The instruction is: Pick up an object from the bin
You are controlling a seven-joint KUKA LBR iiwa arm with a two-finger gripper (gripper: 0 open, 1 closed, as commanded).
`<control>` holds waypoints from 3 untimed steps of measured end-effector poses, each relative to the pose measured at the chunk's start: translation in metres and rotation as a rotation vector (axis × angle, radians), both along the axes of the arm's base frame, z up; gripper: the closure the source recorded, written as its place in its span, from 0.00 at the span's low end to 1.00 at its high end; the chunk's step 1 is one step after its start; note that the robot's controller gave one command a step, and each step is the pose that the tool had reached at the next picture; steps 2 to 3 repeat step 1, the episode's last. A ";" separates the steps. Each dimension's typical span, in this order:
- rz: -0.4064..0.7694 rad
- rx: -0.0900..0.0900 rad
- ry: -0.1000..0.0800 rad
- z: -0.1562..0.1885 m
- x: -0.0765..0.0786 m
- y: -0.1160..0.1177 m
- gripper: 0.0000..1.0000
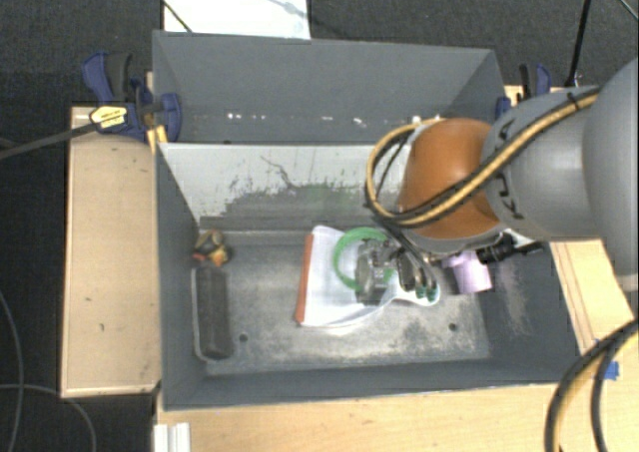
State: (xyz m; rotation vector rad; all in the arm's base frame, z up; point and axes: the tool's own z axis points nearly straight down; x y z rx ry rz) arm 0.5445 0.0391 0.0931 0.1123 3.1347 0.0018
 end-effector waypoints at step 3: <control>-0.008 0.000 0.002 0.118 0.009 -0.021 1.00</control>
Offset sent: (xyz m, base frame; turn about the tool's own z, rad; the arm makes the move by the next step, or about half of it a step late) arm 0.0000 0.0000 0.0000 0.0000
